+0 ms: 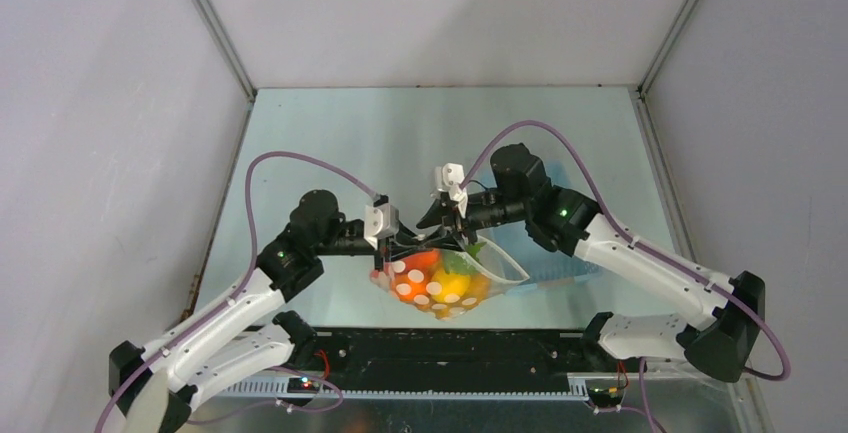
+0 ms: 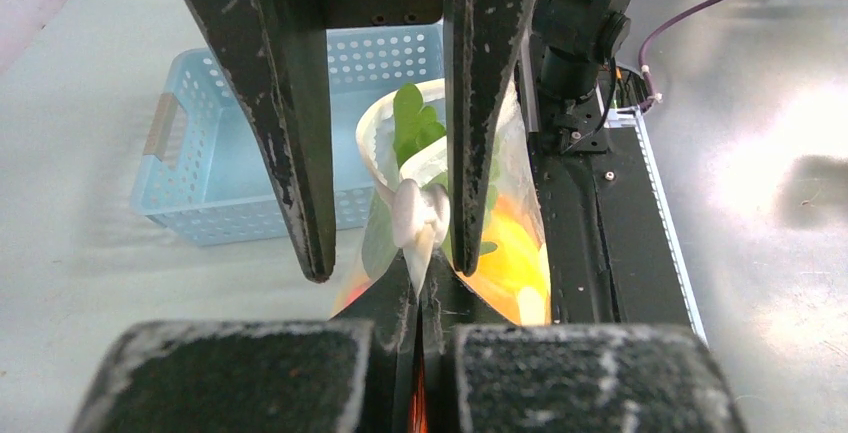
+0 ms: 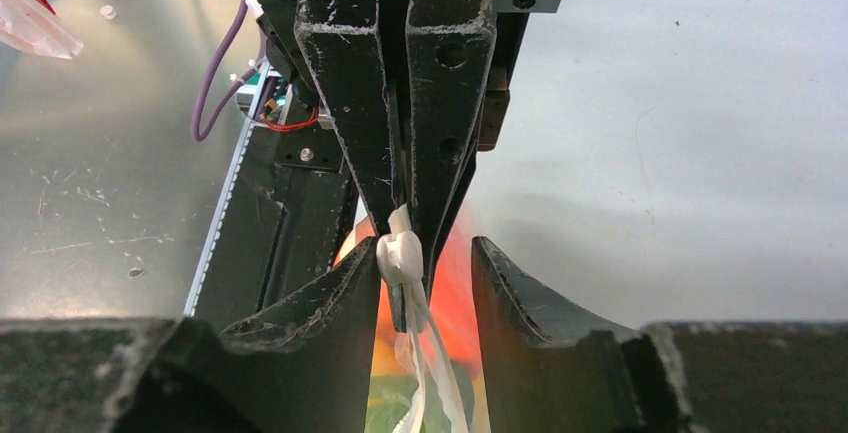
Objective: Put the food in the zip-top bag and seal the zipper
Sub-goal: Zip the zipper food storage bag.
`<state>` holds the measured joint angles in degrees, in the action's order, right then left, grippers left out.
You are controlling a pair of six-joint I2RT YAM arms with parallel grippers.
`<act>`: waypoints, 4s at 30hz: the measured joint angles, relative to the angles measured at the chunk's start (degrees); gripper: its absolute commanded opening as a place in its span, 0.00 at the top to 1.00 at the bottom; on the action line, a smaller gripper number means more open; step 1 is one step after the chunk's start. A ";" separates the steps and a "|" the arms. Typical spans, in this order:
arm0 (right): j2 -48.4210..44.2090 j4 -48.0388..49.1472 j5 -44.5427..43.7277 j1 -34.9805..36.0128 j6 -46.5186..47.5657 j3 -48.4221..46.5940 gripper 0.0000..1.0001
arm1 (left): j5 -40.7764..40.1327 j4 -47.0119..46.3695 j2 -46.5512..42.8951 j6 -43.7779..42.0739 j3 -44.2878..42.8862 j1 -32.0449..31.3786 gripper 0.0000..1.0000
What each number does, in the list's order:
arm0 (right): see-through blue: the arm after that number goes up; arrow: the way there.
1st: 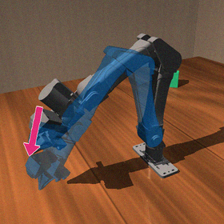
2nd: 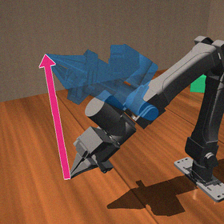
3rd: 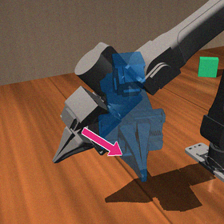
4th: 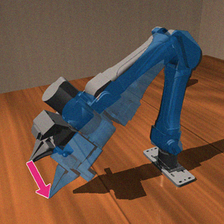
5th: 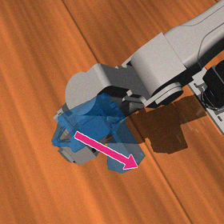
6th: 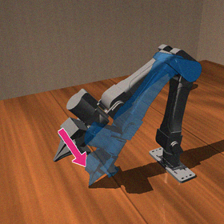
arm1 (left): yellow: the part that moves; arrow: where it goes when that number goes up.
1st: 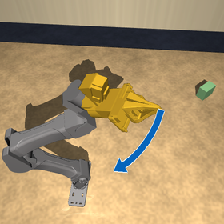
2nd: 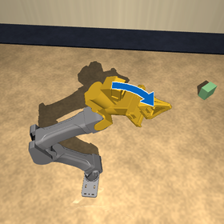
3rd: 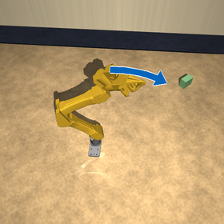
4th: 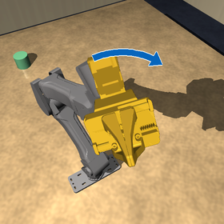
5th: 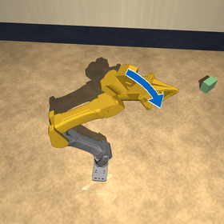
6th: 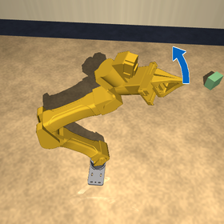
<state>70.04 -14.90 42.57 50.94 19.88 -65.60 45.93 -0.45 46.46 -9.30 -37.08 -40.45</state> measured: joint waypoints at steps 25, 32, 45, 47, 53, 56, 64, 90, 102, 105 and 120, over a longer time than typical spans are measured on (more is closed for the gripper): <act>-2.64 4.17 -0.94 0.87 -1.86 1.97 0.96 | -1.27 0.79 -1.05 -0.13 0.00 -0.11 1.00; -2.64 4.59 -2.40 1.20 -1.88 2.03 0.98 | -3.41 -0.57 -3.58 2.40 1.49 -0.22 1.00; -4.37 7.21 -6.29 1.75 -3.41 5.44 0.91 | -8.61 -5.70 -7.32 8.09 5.31 -0.22 1.00; -4.61 8.22 -6.29 1.75 -4.00 6.36 0.91 | -9.46 -6.14 -7.50 9.05 5.60 -0.26 1.00; -5.16 10.93 -7.02 1.75 -5.53 8.48 0.84 | -11.06 -8.31 -8.85 10.99 7.45 -0.26 1.00; -5.88 11.45 -7.82 1.75 -5.92 9.46 0.81 | -11.50 -8.63 -9.14 11.43 7.52 -0.28 1.00; -6.71 11.61 -9.11 1.73 -5.16 10.36 0.97 | -11.50 -9.75 -9.09 11.47 7.52 -0.31 1.00; -8.66 9.51 -10.19 -0.72 -4.20 12.85 1.00 | -12.94 -9.75 -10.19 10.16 8.22 -0.31 0.97; -8.22 15.87 -4.52 -0.98 -4.70 13.38 1.00 | -9.01 -0.55 -3.56 2.32 1.09 -0.31 0.77; -7.61 15.10 -3.61 -0.92 -4.50 12.81 1.00 | -8.61 1.60 -2.89 0.70 0.68 -0.31 0.99; -4.72 6.29 -5.38 -0.81 -1.92 5.40 0.93 | -6.86 -4.46 -3.28 5.09 2.80 -0.31 1.00</act>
<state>65.32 -8.60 37.19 50.13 17.96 -60.20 39.07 -4.91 43.18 -4.21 -34.28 -40.75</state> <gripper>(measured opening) 0.110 0.003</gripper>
